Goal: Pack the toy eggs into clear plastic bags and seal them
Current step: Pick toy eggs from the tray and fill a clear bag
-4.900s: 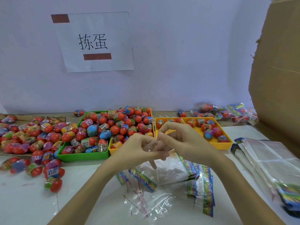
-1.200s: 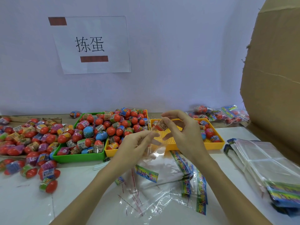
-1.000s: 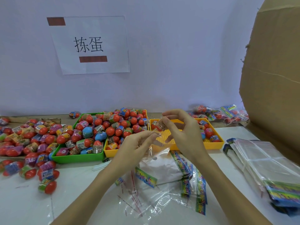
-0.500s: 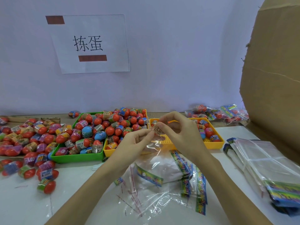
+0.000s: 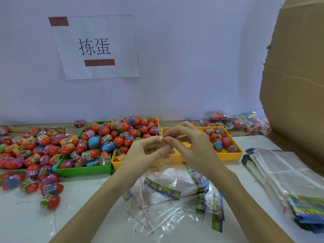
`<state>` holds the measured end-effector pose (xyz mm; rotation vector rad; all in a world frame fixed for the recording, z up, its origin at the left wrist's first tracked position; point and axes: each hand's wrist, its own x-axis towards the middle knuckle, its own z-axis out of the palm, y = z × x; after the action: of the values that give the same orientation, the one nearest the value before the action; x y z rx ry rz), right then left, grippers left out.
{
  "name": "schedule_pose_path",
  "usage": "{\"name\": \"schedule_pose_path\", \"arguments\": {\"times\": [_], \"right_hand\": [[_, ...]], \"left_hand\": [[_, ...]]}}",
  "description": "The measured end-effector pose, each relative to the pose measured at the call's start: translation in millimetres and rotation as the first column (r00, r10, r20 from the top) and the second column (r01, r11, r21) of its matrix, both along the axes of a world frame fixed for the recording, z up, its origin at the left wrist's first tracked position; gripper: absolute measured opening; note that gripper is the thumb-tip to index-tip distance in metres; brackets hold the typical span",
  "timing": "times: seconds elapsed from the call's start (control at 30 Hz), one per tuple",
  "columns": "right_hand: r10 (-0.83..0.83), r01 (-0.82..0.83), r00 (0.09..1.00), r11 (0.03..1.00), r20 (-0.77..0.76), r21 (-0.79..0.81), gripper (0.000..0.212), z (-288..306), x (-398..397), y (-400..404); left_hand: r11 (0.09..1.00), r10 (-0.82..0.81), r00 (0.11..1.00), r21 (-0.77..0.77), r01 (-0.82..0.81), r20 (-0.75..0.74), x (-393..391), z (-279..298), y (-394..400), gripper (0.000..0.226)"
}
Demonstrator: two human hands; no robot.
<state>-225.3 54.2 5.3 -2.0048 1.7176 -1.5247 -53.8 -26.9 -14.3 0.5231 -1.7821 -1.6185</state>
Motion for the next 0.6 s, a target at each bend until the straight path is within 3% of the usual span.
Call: {"name": "schedule_pose_path", "arguments": {"times": [0.13, 0.23, 0.4, 0.5, 0.6], "right_hand": [[-0.001, -0.002, 0.995, 0.999, -0.096, -0.034, 0.018, 0.7, 1.9, 1.5], [0.085, -0.085, 0.995, 0.996, -0.059, 0.014, 0.020, 1.1, 3.7, 4.0], [0.131, -0.125, 0.991, 0.981, -0.034, 0.148, 0.050, -1.3, 6.0, 2.0], [0.137, -0.129, 0.989, 0.984, -0.060, 0.119, 0.043, -2.2, 6.8, 1.5], [0.096, -0.096, 0.995, 0.991, 0.008, 0.091, 0.037, 0.0, 3.6, 1.5]], "left_hand": [[1.000, 0.005, 1.000, 0.022, -0.004, -0.014, 0.9, 1.8, 0.4, 0.027], [0.997, 0.081, 0.997, 0.015, -0.081, 0.005, 3.7, 2.3, -1.5, 0.023], [0.991, 0.128, 0.992, 0.050, -0.128, 0.007, 6.2, 2.2, -5.9, 0.018], [0.992, 0.117, 0.993, 0.049, -0.117, 0.007, 3.9, 2.1, -3.8, 0.018], [0.996, 0.070, 0.995, 0.056, -0.074, 0.065, 4.1, 3.5, -4.8, 0.028]]}}
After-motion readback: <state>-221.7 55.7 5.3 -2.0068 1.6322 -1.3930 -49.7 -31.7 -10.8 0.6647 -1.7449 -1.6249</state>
